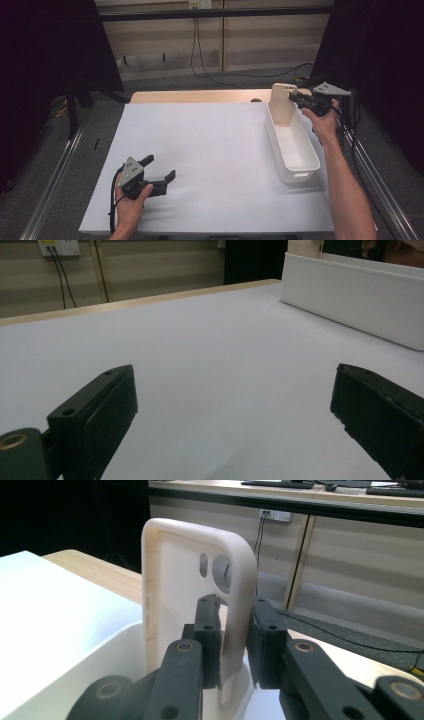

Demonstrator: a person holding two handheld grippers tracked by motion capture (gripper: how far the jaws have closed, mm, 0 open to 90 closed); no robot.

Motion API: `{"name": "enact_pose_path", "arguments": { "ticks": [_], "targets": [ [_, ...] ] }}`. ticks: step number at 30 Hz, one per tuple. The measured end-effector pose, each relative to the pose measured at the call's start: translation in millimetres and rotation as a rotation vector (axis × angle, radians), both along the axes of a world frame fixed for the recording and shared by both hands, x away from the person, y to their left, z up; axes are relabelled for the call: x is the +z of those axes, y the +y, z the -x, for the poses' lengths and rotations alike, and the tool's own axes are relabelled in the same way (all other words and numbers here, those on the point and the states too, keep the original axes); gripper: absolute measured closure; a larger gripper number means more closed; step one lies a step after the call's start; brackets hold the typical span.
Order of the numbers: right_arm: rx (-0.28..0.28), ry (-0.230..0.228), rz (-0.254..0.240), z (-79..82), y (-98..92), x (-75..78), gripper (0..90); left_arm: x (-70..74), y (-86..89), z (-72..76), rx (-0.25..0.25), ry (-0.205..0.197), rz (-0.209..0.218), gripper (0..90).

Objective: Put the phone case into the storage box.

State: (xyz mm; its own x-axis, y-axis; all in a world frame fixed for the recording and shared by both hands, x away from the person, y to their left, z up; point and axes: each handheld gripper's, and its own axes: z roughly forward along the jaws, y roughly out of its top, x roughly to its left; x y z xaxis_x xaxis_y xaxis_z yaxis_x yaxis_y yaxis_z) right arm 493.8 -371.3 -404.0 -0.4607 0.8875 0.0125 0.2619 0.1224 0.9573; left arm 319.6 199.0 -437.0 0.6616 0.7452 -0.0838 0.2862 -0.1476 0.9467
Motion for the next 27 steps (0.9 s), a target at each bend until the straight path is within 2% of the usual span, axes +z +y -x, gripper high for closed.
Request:
{"name": "enact_pose_path", "arguments": {
  "ticks": [9, 15, 27],
  "targets": [
    [-0.016, 0.002, 0.008, -6.4, 4.8, 0.9, 74.3, 0.7, 0.4, 0.9, -0.003, -0.005, -0.002, 4.8],
    [-0.026, 0.008, 0.037, -9.9, 7.0, 1.2, 71.9, 0.7, 0.4, 0.9, 0.0, -0.006, -0.002, 4.8],
    [-0.05, 0.006, 0.023, -13.8, 6.4, -2.4, 69.2, 0.2, 0.2, 0.3, 0.002, -0.004, -0.002, 4.8]
  ]
}}
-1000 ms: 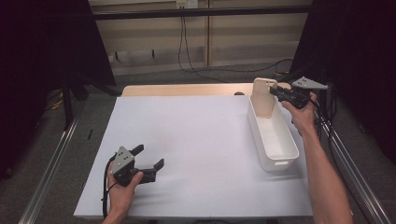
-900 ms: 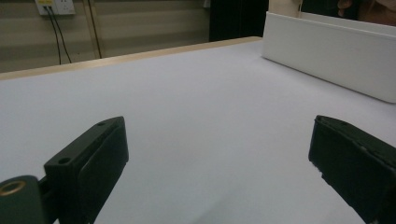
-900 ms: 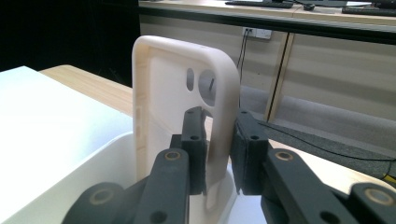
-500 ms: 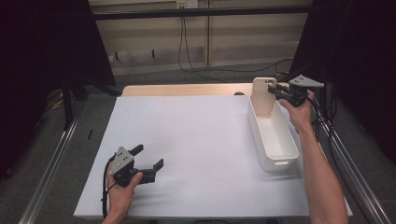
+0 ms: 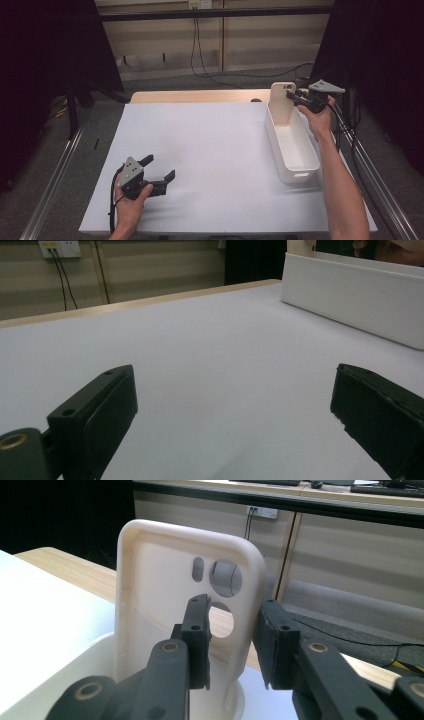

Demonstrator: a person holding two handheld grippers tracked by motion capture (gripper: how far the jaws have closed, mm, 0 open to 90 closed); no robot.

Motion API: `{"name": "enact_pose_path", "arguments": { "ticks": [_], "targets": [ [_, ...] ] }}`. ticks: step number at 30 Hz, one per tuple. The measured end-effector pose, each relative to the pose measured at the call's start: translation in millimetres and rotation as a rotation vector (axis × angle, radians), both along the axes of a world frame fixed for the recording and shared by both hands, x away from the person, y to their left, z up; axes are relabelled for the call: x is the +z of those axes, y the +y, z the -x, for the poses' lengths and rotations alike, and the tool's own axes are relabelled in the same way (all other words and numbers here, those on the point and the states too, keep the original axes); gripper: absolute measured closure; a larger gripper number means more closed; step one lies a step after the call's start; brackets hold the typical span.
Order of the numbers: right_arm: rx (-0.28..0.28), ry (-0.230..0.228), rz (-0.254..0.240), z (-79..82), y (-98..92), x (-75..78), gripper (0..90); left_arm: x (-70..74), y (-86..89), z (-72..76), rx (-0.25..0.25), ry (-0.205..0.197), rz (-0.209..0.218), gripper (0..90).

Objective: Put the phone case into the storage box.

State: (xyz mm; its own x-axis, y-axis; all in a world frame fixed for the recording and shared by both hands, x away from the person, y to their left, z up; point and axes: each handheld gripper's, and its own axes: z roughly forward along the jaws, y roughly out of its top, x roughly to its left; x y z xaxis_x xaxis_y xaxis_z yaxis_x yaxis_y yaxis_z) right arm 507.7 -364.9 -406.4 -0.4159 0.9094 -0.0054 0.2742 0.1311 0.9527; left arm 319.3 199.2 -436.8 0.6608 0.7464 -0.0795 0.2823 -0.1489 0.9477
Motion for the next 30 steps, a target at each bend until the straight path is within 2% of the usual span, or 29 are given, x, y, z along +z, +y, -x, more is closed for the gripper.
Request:
{"name": "enact_pose_path", "arguments": {
  "ticks": [12, 15, 17, 30],
  "targets": [
    [-0.017, 0.002, -0.013, -1.0, -0.8, -1.6, 65.4, -0.2, 0.2, -0.7, -0.004, -0.001, -0.002, 4.8],
    [-0.026, 0.008, -0.02, -1.3, -1.8, -3.3, 61.2, -0.2, 0.4, -0.9, -0.006, -0.001, -0.001, 4.8],
    [-0.028, 0.01, -0.031, -1.3, -2.0, -4.0, 62.4, -0.1, 0.5, -0.6, -0.003, 0.001, 0.002, 4.8],
    [-0.043, 0.002, -0.056, 2.1, 0.2, 0.1, 47.3, 0.6, 0.5, -1.7, 0.003, 0.0, 0.014, 4.8]
  ]
}}
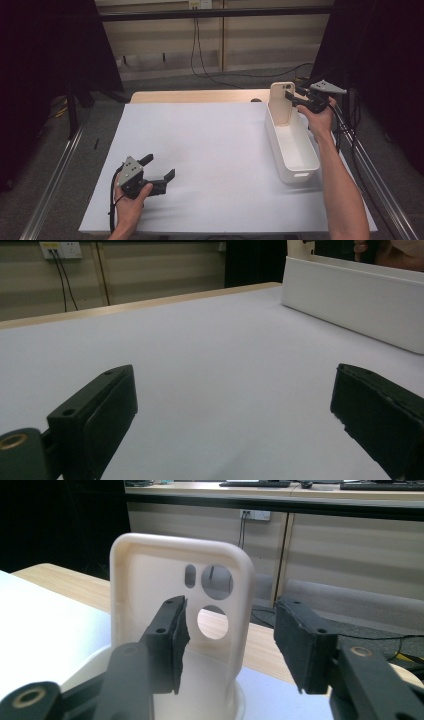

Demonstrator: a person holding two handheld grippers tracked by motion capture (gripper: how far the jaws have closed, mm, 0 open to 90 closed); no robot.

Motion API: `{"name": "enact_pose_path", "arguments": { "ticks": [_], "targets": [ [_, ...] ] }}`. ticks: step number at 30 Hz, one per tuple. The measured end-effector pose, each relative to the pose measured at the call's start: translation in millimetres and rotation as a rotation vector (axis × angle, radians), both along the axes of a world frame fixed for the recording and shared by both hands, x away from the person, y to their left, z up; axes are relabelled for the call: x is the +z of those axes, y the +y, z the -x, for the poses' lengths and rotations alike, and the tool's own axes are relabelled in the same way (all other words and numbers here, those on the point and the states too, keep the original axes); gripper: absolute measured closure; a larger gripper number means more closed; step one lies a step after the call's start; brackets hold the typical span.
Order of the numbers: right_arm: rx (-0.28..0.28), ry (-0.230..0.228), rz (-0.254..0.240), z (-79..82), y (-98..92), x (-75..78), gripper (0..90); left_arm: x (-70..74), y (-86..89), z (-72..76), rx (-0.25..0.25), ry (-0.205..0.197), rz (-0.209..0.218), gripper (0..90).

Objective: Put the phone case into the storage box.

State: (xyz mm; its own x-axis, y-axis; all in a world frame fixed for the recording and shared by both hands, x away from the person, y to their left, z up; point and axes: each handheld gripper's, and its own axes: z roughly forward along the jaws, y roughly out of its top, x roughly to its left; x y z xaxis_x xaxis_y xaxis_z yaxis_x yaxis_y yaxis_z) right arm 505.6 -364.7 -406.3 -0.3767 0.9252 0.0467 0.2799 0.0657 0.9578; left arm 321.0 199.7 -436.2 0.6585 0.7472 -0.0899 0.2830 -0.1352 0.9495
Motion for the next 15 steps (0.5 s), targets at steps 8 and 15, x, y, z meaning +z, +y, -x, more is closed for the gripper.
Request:
{"name": "enact_pose_path", "arguments": {
  "ticks": [8, 15],
  "targets": [
    [-0.005, 0.009, -0.003, 5.8, 0.7, 5.6, 27.3, 1.0, 1.2, 0.7, 0.01, -0.004, 0.005, 4.5],
    [-0.023, 0.007, -0.011, 8.7, 1.9, 10.2, 14.1, 1.4, 1.7, 0.9, 0.016, -0.007, 0.008, 4.5]
  ]
}}
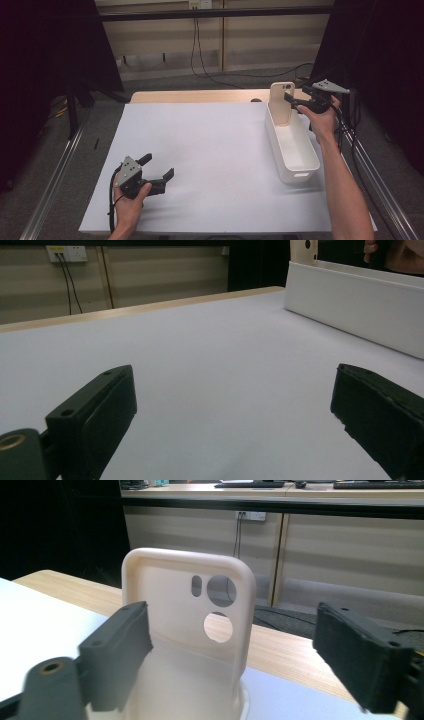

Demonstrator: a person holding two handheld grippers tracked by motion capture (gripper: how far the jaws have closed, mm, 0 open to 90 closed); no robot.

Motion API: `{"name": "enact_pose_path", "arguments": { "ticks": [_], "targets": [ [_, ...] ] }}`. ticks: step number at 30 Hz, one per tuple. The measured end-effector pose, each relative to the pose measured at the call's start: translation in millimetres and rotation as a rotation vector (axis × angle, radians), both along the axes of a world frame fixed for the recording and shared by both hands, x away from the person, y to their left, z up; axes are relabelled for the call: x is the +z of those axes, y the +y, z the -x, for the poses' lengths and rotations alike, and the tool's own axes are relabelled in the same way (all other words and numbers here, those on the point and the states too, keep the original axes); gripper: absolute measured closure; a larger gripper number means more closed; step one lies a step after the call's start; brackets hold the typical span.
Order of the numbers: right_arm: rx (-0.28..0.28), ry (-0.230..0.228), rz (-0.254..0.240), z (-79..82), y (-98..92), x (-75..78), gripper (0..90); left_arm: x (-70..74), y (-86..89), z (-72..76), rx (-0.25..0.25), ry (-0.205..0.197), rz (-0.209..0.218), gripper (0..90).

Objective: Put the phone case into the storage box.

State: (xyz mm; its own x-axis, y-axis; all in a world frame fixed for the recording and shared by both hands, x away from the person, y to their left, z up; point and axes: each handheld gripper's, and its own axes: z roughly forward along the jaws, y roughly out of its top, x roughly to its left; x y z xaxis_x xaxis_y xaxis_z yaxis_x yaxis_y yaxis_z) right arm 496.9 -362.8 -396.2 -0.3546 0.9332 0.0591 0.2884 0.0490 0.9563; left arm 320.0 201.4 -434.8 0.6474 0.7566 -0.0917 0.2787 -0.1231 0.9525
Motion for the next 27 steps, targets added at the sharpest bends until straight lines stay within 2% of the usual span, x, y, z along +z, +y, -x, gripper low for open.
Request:
{"name": "enact_pose_path", "arguments": {
  "ticks": [9, 12, 18, 27],
  "targets": [
    [-0.028, -0.002, -0.024, 5.5, 2.6, 5.4, 3.7, 1.1, -0.1, -0.7, 0.0, -0.011, 0.006, 4.5],
    [-0.036, -0.01, -0.031, 9.8, 3.5, 5.6, 3.4, 1.9, 0.7, 0.4, 0.002, -0.015, 0.011, 4.4],
    [-0.032, 0.005, -0.039, 16.8, 4.8, 3.1, 1.3, 2.8, 2.0, 1.9, 0.0, -0.017, 0.015, 4.4],
    [-0.052, -0.01, -0.042, 31.7, 3.7, 6.4, 1.1, 6.4, 3.9, 6.0, 0.001, -0.037, 0.026, 4.2]
  ]
}}
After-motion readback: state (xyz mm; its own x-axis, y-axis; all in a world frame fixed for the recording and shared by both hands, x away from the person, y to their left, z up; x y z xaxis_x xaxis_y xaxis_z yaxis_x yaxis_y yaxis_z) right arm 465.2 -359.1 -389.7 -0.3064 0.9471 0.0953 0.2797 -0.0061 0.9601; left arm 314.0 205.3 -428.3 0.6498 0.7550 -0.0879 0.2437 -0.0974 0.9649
